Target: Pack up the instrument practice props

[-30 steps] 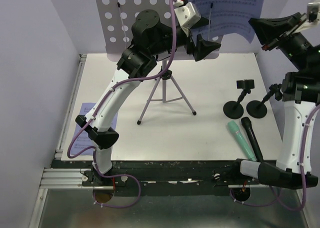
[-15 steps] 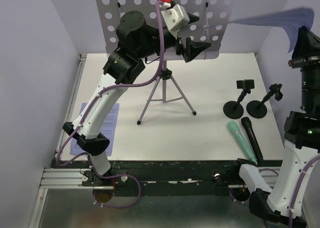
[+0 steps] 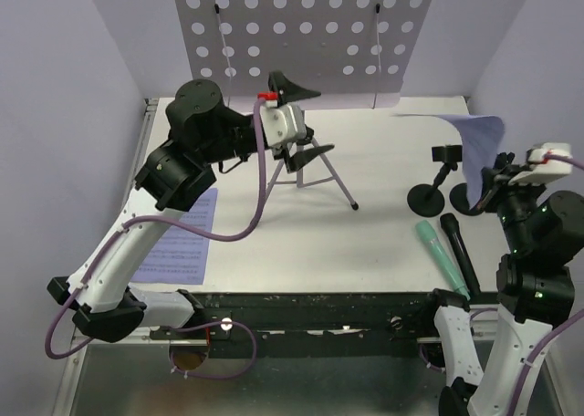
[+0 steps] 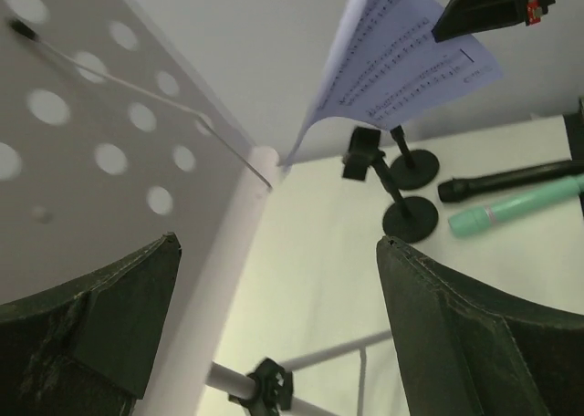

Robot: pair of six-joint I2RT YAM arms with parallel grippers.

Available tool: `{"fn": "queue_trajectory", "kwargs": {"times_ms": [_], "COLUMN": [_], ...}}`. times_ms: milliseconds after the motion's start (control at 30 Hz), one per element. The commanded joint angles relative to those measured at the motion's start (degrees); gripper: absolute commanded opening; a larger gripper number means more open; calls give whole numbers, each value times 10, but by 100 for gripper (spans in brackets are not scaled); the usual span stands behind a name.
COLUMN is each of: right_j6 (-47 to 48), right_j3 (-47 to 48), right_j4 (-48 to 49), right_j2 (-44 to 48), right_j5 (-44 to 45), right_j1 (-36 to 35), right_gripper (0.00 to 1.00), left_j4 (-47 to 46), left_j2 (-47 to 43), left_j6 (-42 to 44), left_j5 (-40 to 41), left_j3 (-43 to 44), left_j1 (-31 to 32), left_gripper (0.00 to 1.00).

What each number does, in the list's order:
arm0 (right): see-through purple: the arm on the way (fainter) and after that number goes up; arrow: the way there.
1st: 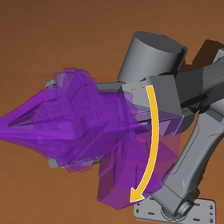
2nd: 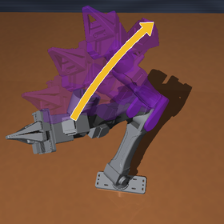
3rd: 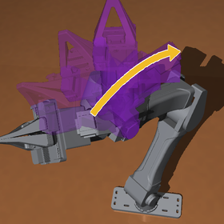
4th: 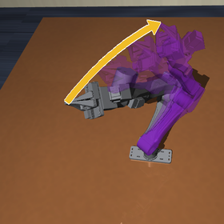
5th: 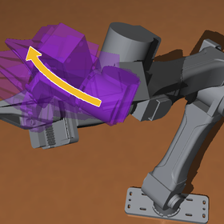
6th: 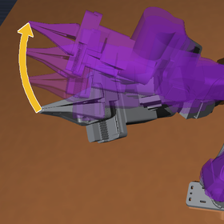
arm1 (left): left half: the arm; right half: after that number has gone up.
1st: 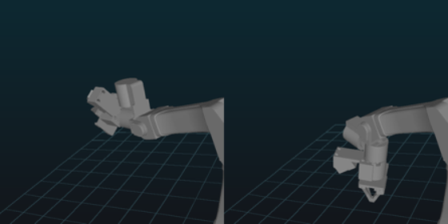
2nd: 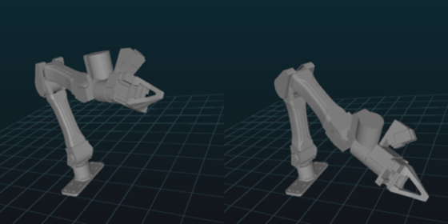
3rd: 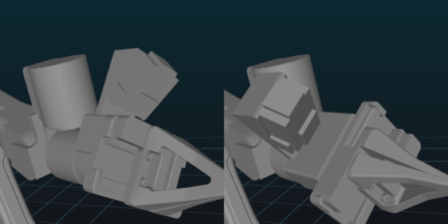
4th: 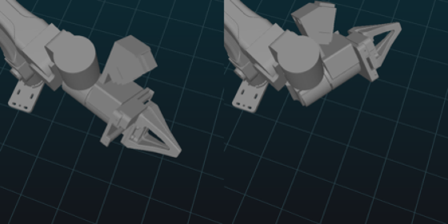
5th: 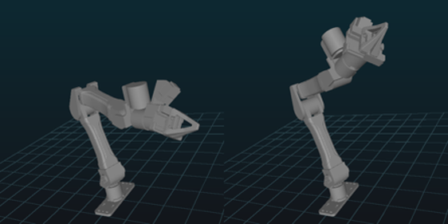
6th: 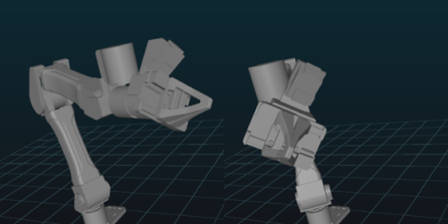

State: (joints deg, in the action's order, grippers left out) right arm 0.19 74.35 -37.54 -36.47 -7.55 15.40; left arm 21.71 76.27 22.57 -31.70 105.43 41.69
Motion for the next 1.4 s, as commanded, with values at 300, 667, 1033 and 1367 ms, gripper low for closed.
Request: {"fn": "queue_trajectory", "kwargs": {"times_ms": [300,667,1033,1367], "right_j6": [111,-172,-226,-266], "right_j3": [-124,-145,-190,-288], "right_j4": [-176,72,30,56], "right_j2": [-7,-130,-157,-147], "right_j5": [-567,-648,-661,-693], "right_j1": [2,2,2,2], "right_gripper": [0,0,0,0], "left_j4": [-33,-100,-443,-458], "left_j2": [-129,-108,-2,133], "left_j6": [-41,-200,-555,-650], "left_j5": [5,-45,-242,-261], "left_j3": [-418,-500,-616,-581], "left_j1": [-20,-30,-92,-47], "left_gripper": [99,99,99,99]}}
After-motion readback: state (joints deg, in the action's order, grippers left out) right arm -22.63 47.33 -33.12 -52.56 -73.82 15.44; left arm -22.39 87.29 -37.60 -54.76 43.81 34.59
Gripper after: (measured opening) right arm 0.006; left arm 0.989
